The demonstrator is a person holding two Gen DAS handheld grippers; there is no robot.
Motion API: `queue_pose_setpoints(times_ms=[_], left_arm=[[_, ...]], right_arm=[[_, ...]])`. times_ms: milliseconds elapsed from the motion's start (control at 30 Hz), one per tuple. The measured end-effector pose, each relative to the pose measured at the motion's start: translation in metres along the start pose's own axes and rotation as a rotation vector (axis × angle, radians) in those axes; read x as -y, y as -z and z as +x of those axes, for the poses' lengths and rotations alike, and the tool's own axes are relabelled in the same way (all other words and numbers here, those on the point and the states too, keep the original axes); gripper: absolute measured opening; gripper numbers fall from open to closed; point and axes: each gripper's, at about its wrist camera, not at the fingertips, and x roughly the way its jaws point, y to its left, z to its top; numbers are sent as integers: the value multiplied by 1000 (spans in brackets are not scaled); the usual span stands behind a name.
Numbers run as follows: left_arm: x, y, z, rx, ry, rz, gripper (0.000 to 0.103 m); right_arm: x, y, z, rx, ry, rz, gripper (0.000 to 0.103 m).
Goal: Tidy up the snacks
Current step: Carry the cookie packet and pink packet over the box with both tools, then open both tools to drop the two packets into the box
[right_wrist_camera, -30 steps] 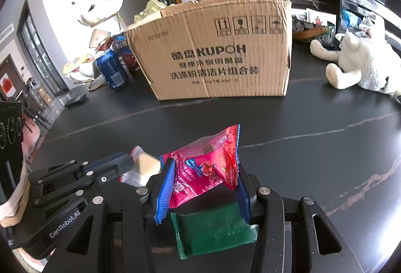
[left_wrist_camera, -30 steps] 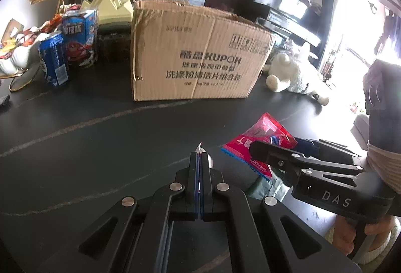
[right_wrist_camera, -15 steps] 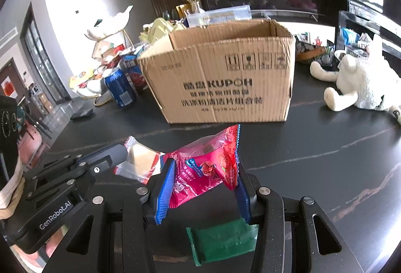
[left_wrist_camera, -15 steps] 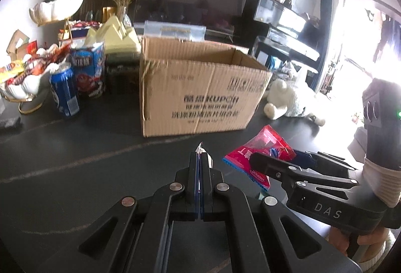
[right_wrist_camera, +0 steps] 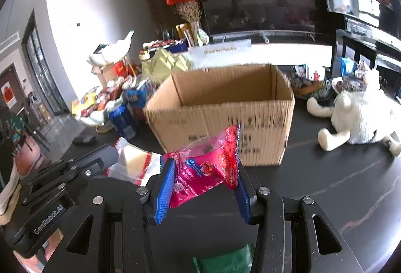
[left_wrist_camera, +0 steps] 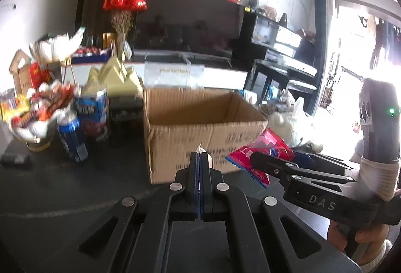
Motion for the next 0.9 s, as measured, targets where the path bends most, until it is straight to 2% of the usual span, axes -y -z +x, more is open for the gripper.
queue_pose_setpoints(times_ms=[300, 533, 800, 900], left_arm=[[4, -50, 4, 51, 1, 39, 2], [3, -80, 21, 68, -9, 66, 2], [-3, -93, 54, 53, -32, 91, 2], [-7, -96, 68, 45, -45, 98, 7]], right_arm=[[-1, -45, -2, 37, 16, -8, 45], [3, -75, 6, 47, 30, -24, 45], [13, -94, 34, 28, 50, -35, 46], [17, -99, 43, 38, 73, -32, 49]])
